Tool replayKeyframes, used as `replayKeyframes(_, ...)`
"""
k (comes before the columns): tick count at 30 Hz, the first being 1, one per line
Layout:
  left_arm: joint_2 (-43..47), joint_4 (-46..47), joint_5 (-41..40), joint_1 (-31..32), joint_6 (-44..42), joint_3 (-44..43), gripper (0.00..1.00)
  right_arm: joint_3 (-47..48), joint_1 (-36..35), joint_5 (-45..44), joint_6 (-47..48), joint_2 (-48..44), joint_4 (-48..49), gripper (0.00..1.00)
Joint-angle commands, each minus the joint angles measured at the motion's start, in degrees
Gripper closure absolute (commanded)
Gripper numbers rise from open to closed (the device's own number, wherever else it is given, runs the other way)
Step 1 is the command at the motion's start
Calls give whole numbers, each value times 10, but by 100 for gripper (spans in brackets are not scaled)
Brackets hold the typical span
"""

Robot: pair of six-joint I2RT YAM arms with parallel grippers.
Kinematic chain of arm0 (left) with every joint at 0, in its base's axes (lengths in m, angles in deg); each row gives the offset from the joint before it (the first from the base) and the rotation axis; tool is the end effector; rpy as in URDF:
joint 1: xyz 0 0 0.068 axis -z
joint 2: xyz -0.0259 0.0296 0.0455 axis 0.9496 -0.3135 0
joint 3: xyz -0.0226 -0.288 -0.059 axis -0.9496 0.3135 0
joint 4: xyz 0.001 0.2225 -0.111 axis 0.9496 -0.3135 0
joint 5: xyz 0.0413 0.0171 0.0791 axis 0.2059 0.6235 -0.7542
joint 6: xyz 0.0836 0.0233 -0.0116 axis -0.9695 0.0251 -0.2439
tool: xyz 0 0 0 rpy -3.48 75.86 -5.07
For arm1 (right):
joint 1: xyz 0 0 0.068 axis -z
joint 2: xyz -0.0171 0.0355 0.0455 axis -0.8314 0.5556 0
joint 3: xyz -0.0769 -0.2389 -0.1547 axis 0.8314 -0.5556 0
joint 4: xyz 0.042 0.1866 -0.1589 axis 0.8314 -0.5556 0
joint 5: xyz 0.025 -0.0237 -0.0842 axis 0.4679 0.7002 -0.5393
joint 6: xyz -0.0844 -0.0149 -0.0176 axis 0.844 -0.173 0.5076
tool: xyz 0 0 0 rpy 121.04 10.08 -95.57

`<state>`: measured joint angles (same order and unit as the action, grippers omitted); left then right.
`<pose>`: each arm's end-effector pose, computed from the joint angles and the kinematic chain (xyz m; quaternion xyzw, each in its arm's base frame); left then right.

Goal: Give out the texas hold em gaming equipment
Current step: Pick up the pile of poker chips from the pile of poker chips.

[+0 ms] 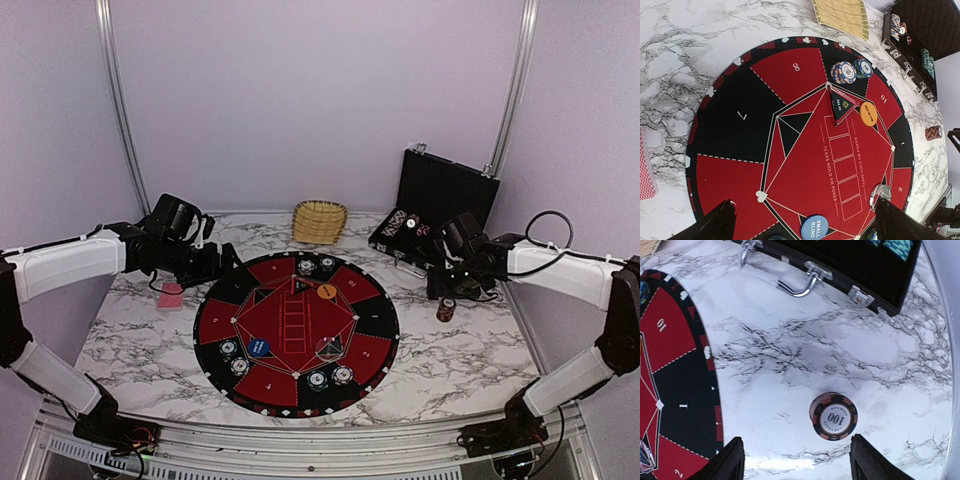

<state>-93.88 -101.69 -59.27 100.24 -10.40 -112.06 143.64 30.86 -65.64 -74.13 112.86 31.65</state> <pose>0.2815 -0.1666 0.2563 0.0241 0.9127 -0.2569 0.3170 0.2606 0.1047 0.2209 0.0140 0.9608 0.0087 0.2768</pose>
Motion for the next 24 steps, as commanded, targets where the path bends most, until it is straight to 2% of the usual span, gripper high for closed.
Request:
replayKeyframes(1,-8,-16,-11,3,1,-19,1,-15,27,-21,-2,-15,6,28)
replayKeyframes(7,-12,-17,-12,4,-1,-20,1,-31,65,-6,16,-1,27,23)
replayKeyframes(14,-15,-17,-14,3,-2,-21,1,-26,76,12,27,40,55,23)
replayKeyframes(24,-18,-19,-16,4,-5,-21,1,-28,82,16,29,80,79,32)
